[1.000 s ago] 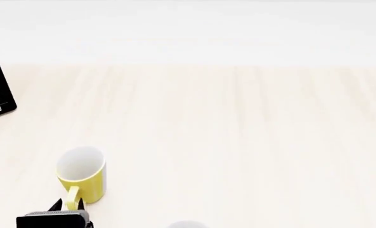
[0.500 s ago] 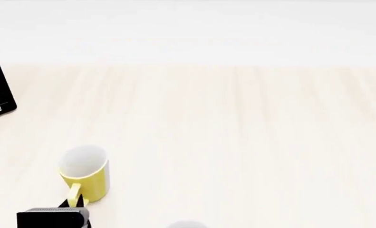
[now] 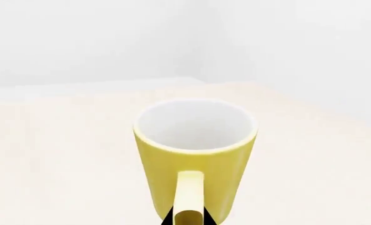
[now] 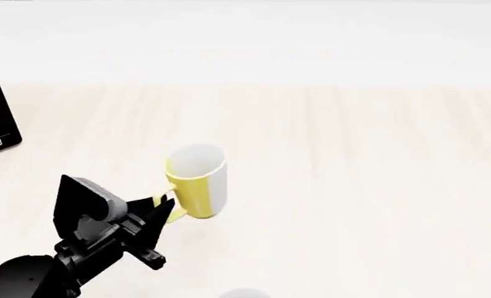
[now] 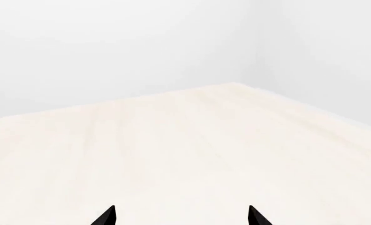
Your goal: Put the yellow and white mug to the front of the white mug.
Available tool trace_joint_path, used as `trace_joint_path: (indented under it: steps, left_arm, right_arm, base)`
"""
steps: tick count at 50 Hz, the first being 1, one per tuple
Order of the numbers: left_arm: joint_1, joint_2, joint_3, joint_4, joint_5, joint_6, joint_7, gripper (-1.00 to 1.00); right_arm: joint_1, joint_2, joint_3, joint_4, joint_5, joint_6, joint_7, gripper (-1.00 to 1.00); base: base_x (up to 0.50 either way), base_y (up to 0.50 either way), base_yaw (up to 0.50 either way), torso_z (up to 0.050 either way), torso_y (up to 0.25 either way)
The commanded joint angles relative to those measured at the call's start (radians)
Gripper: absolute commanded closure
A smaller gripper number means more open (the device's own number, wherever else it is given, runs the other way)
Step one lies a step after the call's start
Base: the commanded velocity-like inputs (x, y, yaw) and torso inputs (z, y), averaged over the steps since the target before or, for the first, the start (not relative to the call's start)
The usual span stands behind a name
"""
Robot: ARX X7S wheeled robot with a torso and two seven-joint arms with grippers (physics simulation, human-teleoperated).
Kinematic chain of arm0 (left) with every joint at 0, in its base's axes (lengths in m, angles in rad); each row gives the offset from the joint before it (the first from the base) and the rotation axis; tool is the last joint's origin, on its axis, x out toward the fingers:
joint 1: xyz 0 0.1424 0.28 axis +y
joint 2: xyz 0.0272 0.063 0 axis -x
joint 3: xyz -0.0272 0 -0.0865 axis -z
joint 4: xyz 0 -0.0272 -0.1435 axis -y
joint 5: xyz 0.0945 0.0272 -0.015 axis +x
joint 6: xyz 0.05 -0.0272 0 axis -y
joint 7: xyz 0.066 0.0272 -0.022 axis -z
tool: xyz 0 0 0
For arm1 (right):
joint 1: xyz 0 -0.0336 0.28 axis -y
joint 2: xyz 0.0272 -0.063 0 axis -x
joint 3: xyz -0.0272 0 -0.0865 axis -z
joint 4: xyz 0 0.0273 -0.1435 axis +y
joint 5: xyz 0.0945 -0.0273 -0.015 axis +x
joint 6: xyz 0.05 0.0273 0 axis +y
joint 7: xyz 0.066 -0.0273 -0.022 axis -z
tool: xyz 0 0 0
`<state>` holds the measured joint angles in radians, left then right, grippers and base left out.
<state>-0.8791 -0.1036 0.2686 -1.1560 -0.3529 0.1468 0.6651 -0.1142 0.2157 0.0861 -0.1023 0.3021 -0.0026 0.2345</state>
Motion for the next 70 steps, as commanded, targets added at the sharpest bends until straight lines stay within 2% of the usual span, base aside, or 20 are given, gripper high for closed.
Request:
trace_joint_path:
  steps: [1, 5, 21, 34, 48, 58, 70]
  left_arm:
    - [-0.14, 0.007, -0.04, -0.151, 0.021, -0.082, 0.327, 1.0]
    - [-0.142, 0.0, -0.048, -0.15, 0.021, -0.137, 0.46, 1.0]
    - [-0.107, 0.021, -0.083, -0.147, 0.062, -0.117, 0.492, 1.0]
    - [-0.017, 0.048, -0.117, -0.152, 0.16, -0.055, 0.45, 1.0]
    - [0.001, 0.067, -0.2, -0.152, 0.237, -0.033, 0.428, 1.0]
    - [0.035, 0.075, -0.182, -0.152, 0.326, 0.019, 0.361, 1.0]
    - [0.055, 0.073, -0.19, -0.153, 0.34, 0.041, 0.327, 1.0]
  right_arm:
    - [0.0, 0.005, 0.0, 0.004, 0.006, -0.002, 0.005, -1.0]
    - [-0.001, 0.007, -0.003, -0.001, 0.006, 0.0, 0.008, -1.0]
    - [-0.008, 0.013, -0.004, -0.011, 0.012, -0.001, 0.018, -1.0]
    - [-0.007, 0.017, -0.013, -0.012, 0.013, -0.002, 0.023, -1.0]
    - [-0.01, 0.022, -0.016, -0.016, 0.018, -0.004, 0.028, -1.0]
    - [-0.017, 0.026, -0.018, -0.031, 0.021, -0.004, 0.034, -1.0]
    - [-0.018, 0.029, -0.026, -0.036, 0.021, -0.004, 0.038, -1.0]
  base:
    - [0.0, 0.0, 0.0, 0.0, 0.0]
    - [0.0, 0.0, 0.0, 0.0, 0.0]
    - [0.0, 0.0, 0.0, 0.0, 0.0]
    - [0.0, 0.0, 0.0, 0.0, 0.0]
    - [0.0, 0.0, 0.0, 0.0, 0.0]
    - [0.0, 0.0, 0.0, 0.0, 0.001]
    - [0.0, 0.0, 0.0, 0.0, 0.0]
